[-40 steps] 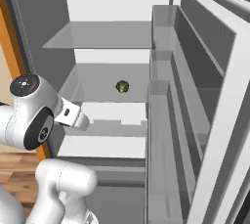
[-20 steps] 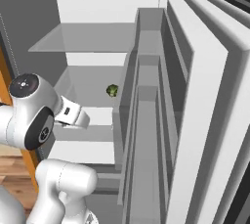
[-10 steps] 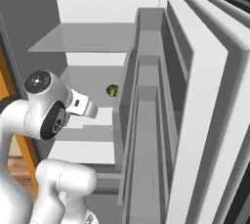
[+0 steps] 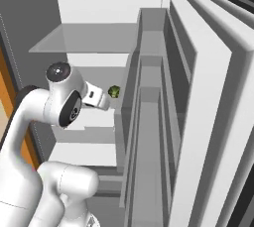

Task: Place one broccoli and one fish in each tupperware on the nearby counter, to pack two identical lunches.

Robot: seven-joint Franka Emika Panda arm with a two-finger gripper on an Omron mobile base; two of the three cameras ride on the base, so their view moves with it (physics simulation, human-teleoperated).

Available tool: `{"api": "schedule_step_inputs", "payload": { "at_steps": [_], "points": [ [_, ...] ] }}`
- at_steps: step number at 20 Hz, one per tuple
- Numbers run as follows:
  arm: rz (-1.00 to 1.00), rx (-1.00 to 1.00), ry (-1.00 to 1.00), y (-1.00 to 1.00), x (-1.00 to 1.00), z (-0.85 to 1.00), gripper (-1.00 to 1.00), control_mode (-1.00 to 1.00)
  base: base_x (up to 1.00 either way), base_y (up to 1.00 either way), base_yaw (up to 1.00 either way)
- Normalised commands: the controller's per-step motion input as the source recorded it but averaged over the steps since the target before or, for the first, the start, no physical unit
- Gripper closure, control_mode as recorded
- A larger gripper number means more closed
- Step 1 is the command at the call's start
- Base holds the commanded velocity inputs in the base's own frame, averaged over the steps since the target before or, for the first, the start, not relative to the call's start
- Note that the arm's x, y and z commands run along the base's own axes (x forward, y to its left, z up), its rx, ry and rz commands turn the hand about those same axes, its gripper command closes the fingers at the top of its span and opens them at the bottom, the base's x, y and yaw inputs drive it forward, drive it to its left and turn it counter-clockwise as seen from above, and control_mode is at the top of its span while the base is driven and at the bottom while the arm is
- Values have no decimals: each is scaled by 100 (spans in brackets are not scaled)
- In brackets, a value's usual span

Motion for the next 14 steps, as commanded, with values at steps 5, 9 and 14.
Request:
{"api": "schedule_step_inputs", "payload": {
  "at_steps": [5, 9, 14],
  "points": [
    [0, -3, -3, 0, 43, -23, -100, -100, 0, 0, 0],
    [0, -6, -16, 0, 35, -43, -100, -100, 0, 0, 0],
    [2, -4, -18, 0, 27, -29, -100, -100, 0, 0, 0]
  ]
}}
